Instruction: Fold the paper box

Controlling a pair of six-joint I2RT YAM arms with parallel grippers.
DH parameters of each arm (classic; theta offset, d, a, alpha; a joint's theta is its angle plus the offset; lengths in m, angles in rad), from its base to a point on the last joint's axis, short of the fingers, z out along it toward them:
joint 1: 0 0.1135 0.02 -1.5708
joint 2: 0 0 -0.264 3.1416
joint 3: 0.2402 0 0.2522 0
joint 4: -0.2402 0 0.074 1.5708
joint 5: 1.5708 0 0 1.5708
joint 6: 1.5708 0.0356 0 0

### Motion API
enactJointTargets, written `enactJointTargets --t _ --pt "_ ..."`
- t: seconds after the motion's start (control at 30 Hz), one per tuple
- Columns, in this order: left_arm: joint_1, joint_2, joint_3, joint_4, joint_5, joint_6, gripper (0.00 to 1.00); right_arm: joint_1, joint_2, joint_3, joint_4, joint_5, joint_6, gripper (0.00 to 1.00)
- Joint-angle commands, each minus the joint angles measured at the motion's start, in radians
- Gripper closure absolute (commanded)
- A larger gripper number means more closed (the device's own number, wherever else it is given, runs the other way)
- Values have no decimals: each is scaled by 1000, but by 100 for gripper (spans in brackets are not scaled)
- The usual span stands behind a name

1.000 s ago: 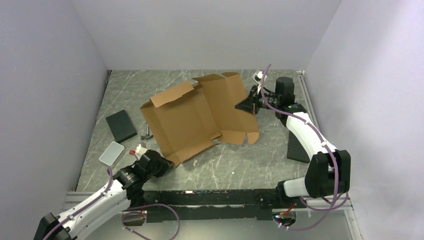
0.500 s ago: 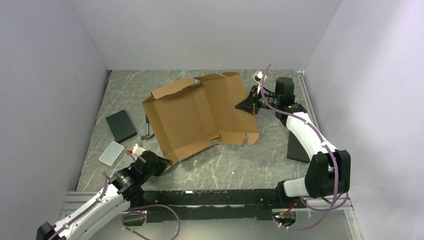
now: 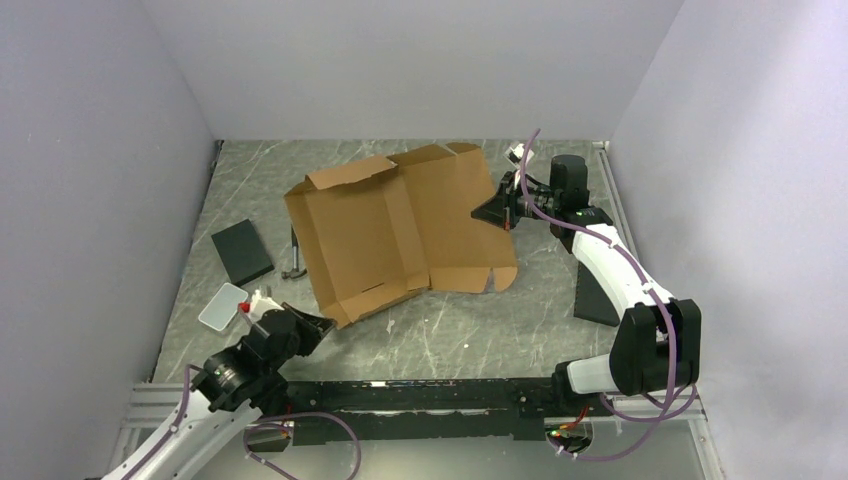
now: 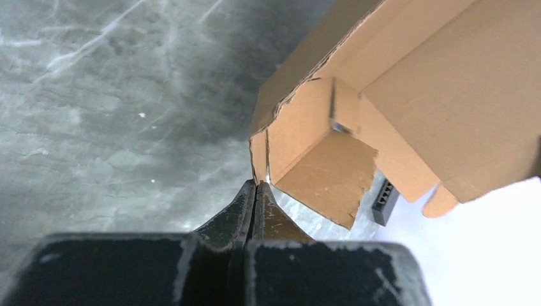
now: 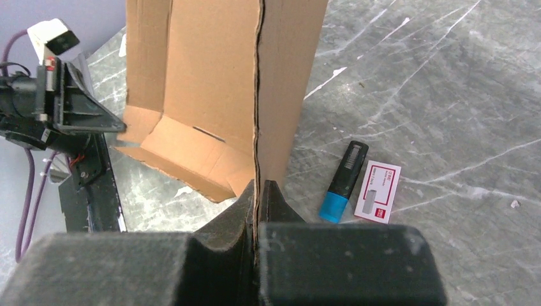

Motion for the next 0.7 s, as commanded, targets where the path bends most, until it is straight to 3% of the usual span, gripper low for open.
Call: enactJointTargets --t 0.0,0.43,0.67 --pt "-3 -67 97 -51 -20 60 100 0 0 3 3 -26 -40 100" --pt "-3 -32 273 31 75 247 100 -5 -7 -32 99 -165 22 100" --pt "-3 -11 291 60 115 202 100 -5 -8 -34 105 -174 26 100"
